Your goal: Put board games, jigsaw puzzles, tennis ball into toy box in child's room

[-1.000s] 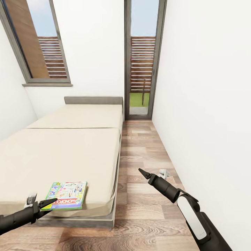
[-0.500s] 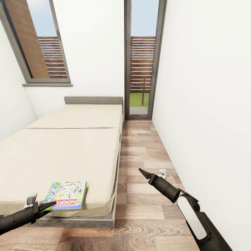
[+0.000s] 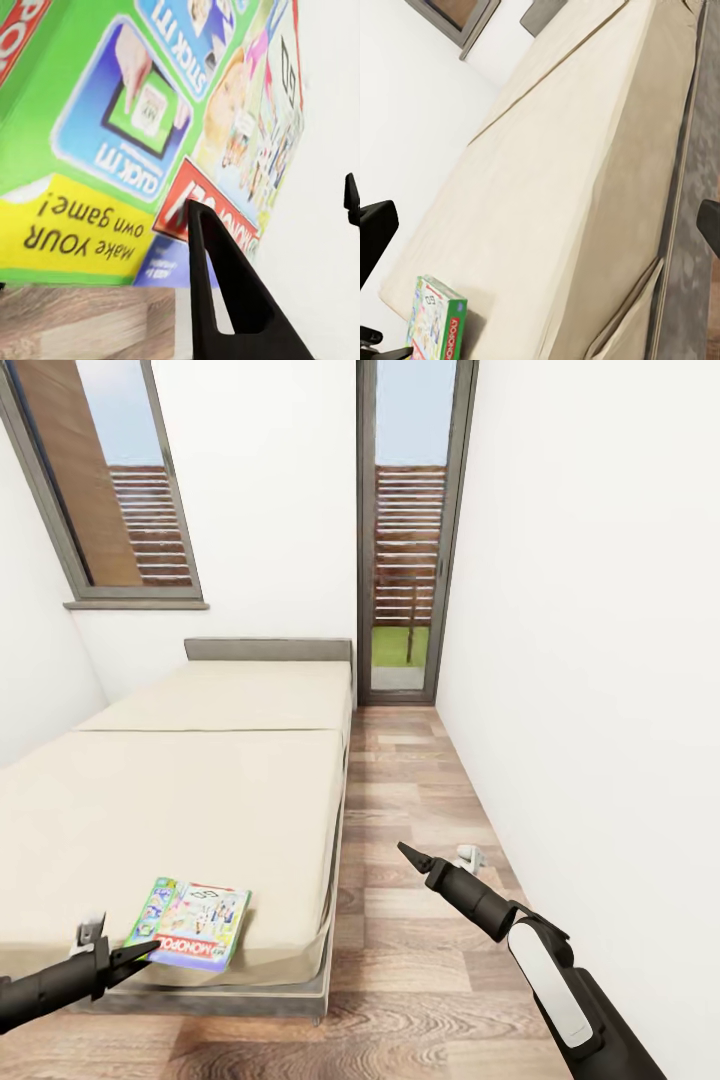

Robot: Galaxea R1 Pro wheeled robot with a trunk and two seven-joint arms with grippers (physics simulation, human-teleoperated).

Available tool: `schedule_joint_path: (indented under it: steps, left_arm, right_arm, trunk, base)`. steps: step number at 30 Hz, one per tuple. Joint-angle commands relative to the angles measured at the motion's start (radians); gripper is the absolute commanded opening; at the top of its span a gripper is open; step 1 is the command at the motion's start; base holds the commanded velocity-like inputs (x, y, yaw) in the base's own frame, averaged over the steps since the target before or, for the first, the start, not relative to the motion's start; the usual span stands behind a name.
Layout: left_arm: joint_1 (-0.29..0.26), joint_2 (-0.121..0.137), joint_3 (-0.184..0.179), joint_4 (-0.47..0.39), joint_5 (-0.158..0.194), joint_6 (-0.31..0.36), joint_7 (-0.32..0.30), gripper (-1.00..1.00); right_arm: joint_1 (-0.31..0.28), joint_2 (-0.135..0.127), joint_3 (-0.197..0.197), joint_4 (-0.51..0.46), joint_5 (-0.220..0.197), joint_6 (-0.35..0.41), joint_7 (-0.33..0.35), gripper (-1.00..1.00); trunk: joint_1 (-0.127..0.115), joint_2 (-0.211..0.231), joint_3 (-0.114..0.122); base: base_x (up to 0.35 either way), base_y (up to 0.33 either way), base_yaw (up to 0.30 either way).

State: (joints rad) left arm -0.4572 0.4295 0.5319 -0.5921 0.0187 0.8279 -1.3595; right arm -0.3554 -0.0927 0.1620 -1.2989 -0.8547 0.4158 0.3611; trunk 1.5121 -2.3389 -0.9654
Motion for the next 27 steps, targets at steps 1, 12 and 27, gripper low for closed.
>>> schedule_joint_path:
  steps: [1, 12, 27]
  left_arm:
    - [-0.001, 0.0, 0.005, 0.0, 0.003, -0.019, 0.003, -1.0]
    - [-0.001, 0.0, 0.005, 0.0, 0.003, -0.019, 0.003, -1.0]
    - [-0.001, 0.0, 0.005, 0.0, 0.003, -0.019, 0.003, -1.0]
  right_arm:
    - [-0.001, -0.001, 0.001, 0.0, -0.007, 0.005, -0.001, 1.0]
    - [-0.001, -0.001, 0.001, 0.0, -0.007, 0.005, -0.001, 1.0]
    - [-0.001, 0.0, 0.001, 0.0, -0.007, 0.005, -0.001, 1.0]
  trunk:
    - [-0.004, 0.007, 0.002]
    - [-0.046, 0.084, 0.037]
    - [-0.104, 0.189, 0.084]
  base:
    - [0.0, 0.0, 0.0]
    - [0.0, 0.0, 0.0]
    - [0.0, 0.0, 0.0]
